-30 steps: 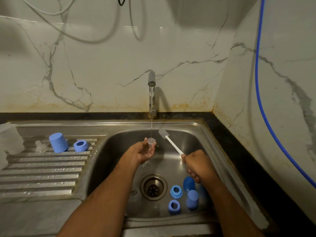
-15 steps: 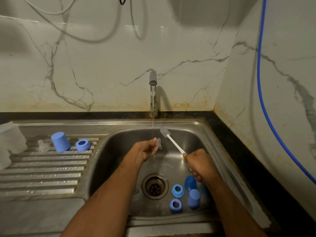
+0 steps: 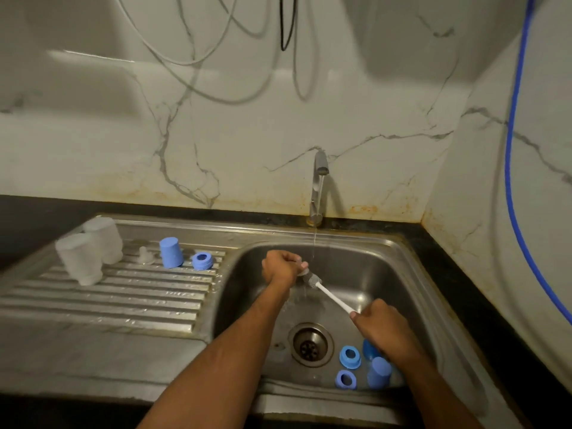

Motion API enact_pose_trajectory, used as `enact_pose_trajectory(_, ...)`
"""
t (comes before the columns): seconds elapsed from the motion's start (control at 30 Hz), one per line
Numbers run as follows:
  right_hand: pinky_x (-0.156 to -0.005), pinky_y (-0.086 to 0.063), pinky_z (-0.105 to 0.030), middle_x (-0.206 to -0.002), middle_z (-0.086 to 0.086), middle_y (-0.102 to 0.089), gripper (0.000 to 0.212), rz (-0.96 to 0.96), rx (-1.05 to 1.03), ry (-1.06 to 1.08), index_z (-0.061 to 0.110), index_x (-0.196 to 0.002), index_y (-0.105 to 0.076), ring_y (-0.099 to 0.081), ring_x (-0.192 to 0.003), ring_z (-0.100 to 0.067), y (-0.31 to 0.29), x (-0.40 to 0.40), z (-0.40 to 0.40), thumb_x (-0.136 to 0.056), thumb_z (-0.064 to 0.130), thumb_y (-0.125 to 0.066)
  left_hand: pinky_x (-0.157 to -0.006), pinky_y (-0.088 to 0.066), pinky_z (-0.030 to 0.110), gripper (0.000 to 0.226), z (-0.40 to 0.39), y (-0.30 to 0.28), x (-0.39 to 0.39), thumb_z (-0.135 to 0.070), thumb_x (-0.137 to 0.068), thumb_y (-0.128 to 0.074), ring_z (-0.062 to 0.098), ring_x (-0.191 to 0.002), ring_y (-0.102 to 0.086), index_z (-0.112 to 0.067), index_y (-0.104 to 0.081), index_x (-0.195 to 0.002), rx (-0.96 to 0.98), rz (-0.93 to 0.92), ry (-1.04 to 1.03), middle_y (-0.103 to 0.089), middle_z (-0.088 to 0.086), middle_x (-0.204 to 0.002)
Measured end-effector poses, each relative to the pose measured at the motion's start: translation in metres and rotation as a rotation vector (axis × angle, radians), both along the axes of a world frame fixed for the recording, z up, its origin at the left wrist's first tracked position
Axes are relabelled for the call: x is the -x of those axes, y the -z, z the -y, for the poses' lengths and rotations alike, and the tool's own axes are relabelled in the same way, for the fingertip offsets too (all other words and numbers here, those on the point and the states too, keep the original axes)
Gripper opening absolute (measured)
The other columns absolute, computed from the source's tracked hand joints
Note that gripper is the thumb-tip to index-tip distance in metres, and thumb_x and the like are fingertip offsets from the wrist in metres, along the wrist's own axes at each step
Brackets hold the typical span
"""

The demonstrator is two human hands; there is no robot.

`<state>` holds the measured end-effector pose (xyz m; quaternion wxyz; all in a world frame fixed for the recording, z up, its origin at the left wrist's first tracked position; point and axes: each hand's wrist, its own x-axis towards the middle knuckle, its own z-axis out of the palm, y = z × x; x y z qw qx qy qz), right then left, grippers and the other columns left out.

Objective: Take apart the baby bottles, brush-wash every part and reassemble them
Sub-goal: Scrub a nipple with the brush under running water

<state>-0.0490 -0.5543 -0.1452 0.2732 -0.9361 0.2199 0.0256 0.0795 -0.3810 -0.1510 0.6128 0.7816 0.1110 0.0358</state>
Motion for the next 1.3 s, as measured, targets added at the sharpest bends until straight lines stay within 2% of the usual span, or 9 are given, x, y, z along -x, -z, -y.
enact_pose_trajectory(0.17,-0.064,-0.054,-0.035,-0.074,0.001,-0.065,0.036,0.09,0.067,-0.142,0.02,-0.076,-0.063,-0.064,-0.069,-0.017,-0.026,0.003,-0.034,-0.096,0.049,-0.056,-0.078,-0.059,0.022,0.014,-0.045,-0.018,0.018,-0.01,-0.081,-0.082,0.006,-0.081,-0.069,-0.019,-0.072,-0.084,-0.081,0.131,-0.011,-0.073,-0.003,-0.083)
enact_pose_trajectory(0.27,-0.068,-0.054,-0.037,-0.08,0.0,-0.066,0.034,0.162,0.048,-0.158,0.022,-0.082,-0.062,-0.065,-0.077,-0.021,-0.04,0.009,-0.057,-0.096,0.052,-0.055,-0.071,-0.052,0.016,0.012,-0.074,-0.032,0.028,-0.009,-0.082,-0.081,0.007,-0.079,-0.067,-0.016,-0.073,-0.088,-0.122,0.164,-0.032,-0.073,0.0,-0.085)
enact_pose_trajectory(0.33,-0.069,-0.055,-0.038,-0.079,0.001,-0.067,0.034,0.193,0.029,-0.167,0.022,-0.084,-0.063,-0.065,-0.077,-0.02,-0.047,0.015,-0.072,-0.096,0.052,-0.055,-0.079,-0.053,0.022,0.013,-0.093,-0.04,0.035,-0.009,-0.083,-0.08,0.011,-0.084,-0.067,-0.015,-0.072,-0.09,-0.143,0.182,-0.055,-0.072,0.0,-0.087)
enact_pose_trajectory(0.43,-0.057,-0.049,-0.031,-0.072,0.004,-0.067,0.033,0.237,-0.004,-0.19,0.022,-0.086,-0.069,-0.065,-0.068,-0.015,-0.054,0.024,-0.095,-0.098,0.05,-0.056,-0.087,-0.056,0.03,0.014,-0.123,-0.047,0.044,-0.01,-0.084,-0.079,0.013,-0.091,-0.069,-0.016,-0.073,-0.096,-0.159,0.219,-0.081,-0.073,-0.001,-0.092)
enact_pose_trajectory(0.57,-0.058,-0.045,-0.03,-0.071,0.005,-0.067,0.033,0.293,-0.063,-0.199,0.021,-0.087,-0.071,-0.062,-0.068,-0.013,-0.064,0.037,-0.131,-0.099,0.048,-0.057,-0.079,-0.054,0.021,0.015,-0.169,-0.054,0.059,-0.01,-0.086,-0.077,0.009,-0.087,-0.068,-0.013,-0.074,-0.101,-0.189,0.283,-0.155,-0.072,-0.003,-0.09)
enact_pose_trajectory(0.77,-0.07,-0.055,-0.035,-0.076,0.006,-0.07,0.031,0.309,-0.094,-0.278,0.023,-0.089,-0.073,-0.065,-0.074,-0.018,-0.069,0.053,-0.187,-0.097,0.05,-0.059,-0.077,-0.045,0.023,0.019,-0.248,-0.046,0.084,-0.01,-0.084,-0.078,0.014,-0.088,-0.066,-0.01,-0.075,-0.103,-0.33,0.264,-0.352,-0.074,0.005,-0.097)
enact_pose_trajectory(0.83,-0.067,-0.055,-0.035,-0.072,0.006,-0.069,0.031,0.314,-0.1,-0.302,0.023,-0.086,-0.073,-0.065,-0.071,-0.017,-0.07,0.058,-0.205,-0.098,0.048,-0.059,-0.079,-0.045,0.025,0.024,-0.272,-0.042,0.09,-0.007,-0.081,-0.08,0.015,-0.088,-0.065,-0.009,-0.075,-0.104,-0.33,0.255,-0.395,-0.075,0.007,-0.099)
enact_pose_trajectory(1.0,-0.051,-0.036,-0.022,-0.068,0.013,-0.061,0.029,0.302,-0.062,-0.346,0.022,-0.09,-0.073,-0.052,-0.061,-0.002,-0.074,0.065,-0.238,-0.101,0.044,-0.057,-0.082,-0.047,0.025,0.022,-0.308,-0.037,0.097,-0.005,-0.082,-0.079,0.021,-0.092,-0.068,-0.006,-0.076,-0.104,-0.321,0.21,-0.45,-0.075,0.01,-0.099)
enact_pose_trajectory(1.3,-0.053,-0.043,-0.024,-0.07,0.009,-0.067,0.03,0.311,-0.077,-0.396,0.026,-0.096,-0.074,-0.063,-0.064,-0.007,-0.071,0.05,-0.265,-0.1,0.049,-0.056,-0.08,-0.046,0.026,0.011,-0.332,-0.028,0.084,-0.005,-0.089,-0.073,0.016,-0.089,-0.064,-0.009,-0.074,-0.099,-0.305,0.222,-0.429,-0.073,0.005,-0.096)
